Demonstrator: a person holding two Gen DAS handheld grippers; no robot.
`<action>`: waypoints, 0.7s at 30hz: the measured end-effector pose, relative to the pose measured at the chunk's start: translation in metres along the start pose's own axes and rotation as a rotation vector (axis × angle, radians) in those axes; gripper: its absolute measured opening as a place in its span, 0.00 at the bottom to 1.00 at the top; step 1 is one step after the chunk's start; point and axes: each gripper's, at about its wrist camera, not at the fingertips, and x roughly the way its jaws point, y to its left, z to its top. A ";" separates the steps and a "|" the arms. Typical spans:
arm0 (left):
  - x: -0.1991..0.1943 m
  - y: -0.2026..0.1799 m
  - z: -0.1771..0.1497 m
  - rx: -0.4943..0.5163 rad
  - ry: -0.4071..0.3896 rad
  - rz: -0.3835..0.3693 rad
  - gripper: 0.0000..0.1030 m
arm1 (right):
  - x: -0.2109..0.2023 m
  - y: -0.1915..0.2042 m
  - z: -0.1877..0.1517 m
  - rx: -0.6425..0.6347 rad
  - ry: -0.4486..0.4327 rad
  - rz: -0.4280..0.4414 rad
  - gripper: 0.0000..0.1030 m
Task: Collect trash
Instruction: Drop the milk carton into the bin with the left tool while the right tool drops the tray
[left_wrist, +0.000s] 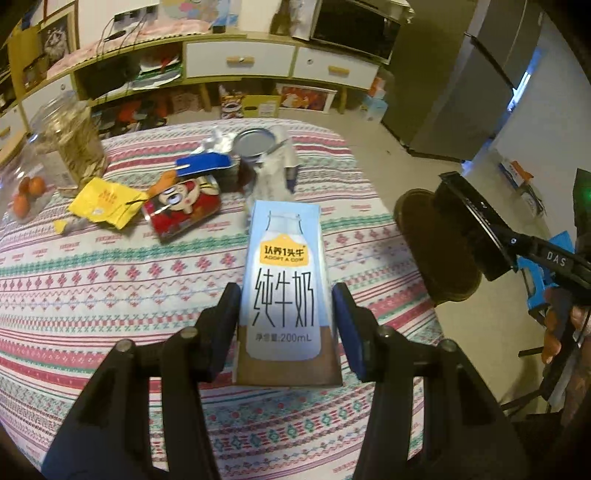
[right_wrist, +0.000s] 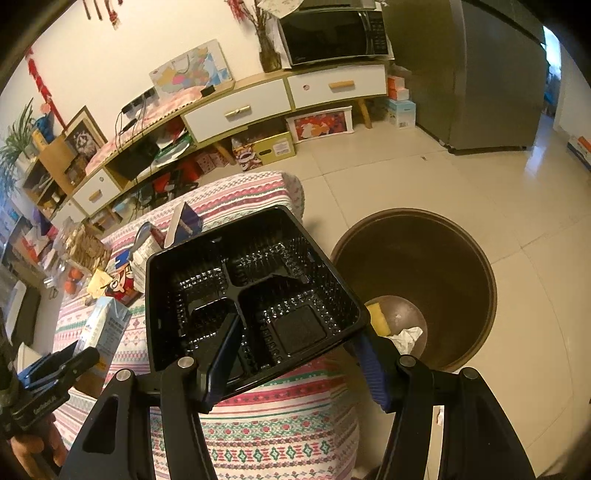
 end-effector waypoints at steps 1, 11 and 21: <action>0.001 -0.003 0.001 0.002 -0.002 -0.006 0.51 | -0.001 -0.002 -0.001 0.004 -0.002 -0.003 0.60; 0.020 -0.056 0.015 0.059 -0.011 -0.072 0.51 | -0.012 -0.039 -0.006 0.033 -0.013 -0.066 0.60; 0.053 -0.132 0.036 0.165 -0.023 -0.146 0.51 | -0.018 -0.102 -0.007 0.123 -0.024 -0.161 0.60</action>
